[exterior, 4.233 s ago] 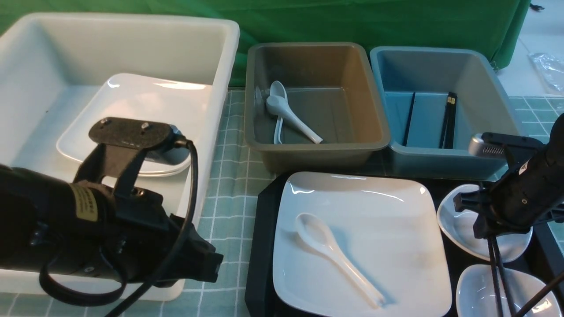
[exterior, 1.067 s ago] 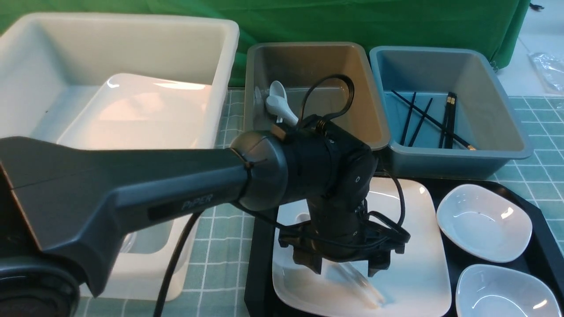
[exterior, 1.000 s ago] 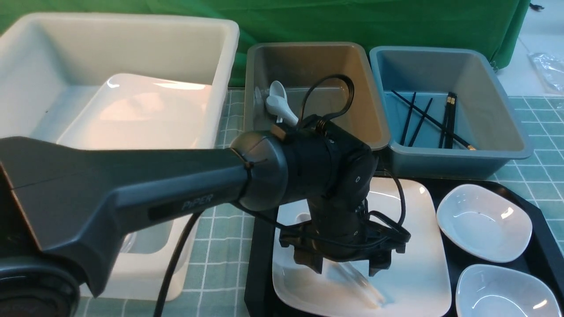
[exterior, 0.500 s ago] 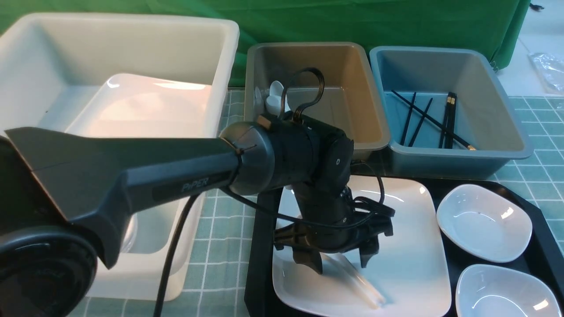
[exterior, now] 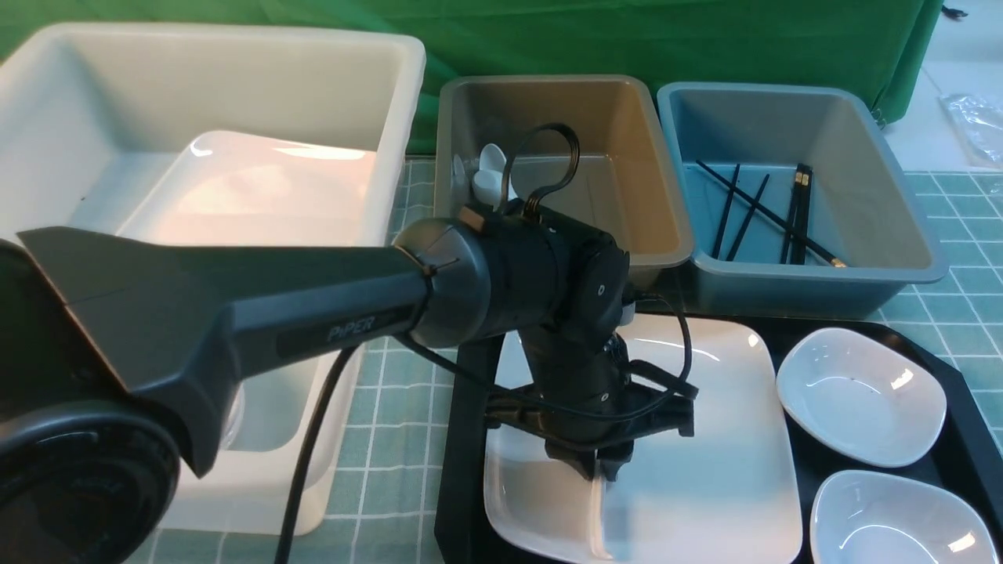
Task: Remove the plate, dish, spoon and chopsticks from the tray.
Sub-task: Use the left arm to grab a soup spoon from the plate, then use the left arm to put the soup spoon into the small storage box in the middle
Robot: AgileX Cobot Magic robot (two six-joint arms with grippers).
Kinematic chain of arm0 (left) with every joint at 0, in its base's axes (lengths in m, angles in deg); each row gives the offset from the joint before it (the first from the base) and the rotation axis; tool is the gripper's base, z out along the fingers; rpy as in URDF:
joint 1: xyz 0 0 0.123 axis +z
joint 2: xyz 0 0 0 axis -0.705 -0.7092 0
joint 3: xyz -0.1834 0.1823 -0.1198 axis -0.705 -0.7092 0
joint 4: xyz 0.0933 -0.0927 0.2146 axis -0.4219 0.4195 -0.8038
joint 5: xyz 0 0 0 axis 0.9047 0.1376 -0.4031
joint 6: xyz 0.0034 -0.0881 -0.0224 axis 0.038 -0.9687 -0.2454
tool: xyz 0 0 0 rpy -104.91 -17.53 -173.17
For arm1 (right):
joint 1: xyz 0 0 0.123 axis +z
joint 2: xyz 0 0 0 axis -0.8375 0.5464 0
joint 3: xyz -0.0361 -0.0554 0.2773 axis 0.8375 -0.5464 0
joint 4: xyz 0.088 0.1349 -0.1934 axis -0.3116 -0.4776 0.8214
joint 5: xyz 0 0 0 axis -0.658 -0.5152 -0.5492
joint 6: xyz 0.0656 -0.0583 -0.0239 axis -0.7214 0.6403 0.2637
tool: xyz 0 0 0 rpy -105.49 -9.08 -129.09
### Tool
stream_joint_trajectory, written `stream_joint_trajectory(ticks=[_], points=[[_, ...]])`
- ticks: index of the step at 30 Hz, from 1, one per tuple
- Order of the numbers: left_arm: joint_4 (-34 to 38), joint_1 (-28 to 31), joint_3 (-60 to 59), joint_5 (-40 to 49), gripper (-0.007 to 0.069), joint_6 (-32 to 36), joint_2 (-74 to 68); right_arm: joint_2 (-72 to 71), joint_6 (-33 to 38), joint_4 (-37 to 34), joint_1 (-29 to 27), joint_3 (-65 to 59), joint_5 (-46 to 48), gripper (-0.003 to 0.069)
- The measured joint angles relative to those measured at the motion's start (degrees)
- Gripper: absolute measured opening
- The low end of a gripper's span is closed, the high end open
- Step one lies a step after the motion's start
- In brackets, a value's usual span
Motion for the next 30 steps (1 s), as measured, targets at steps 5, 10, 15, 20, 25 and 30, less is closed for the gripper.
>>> stream_joint_trajectory(ticks=[5,10,15,20,25,30], points=[[-0.7,0.0,0.0,3.2,0.0074,8.2,3.0,0.0,0.0,0.0,0.0,0.0,0.0,0.0070],[-4.4,0.4,3.6,2.0,0.0071,12.3,8.6,0.0,0.0,0.0,0.0,0.0,0.0,0.0073],[-10.0,3.7,9.6,-7.4,0.0064,12.2,10.5,0.0,0.0,0.0,0.0,0.0,0.0,0.0076],[-10.6,10.2,13.5,-24.4,0.0043,11.9,7.9,0.0,0.0,0.0,0.0,0.0,0.0,0.0082],[-9.8,15.0,13.7,-31.7,0.0055,11.6,3.0,0.0,0.0,0.0,0.0,0.0,0.0,0.0087],[-6.5,18.1,13.7,-31.8,0.0141,11.0,-1.2,0.0,0.1,0.0,0.0,0.0,0.0,0.0090]])
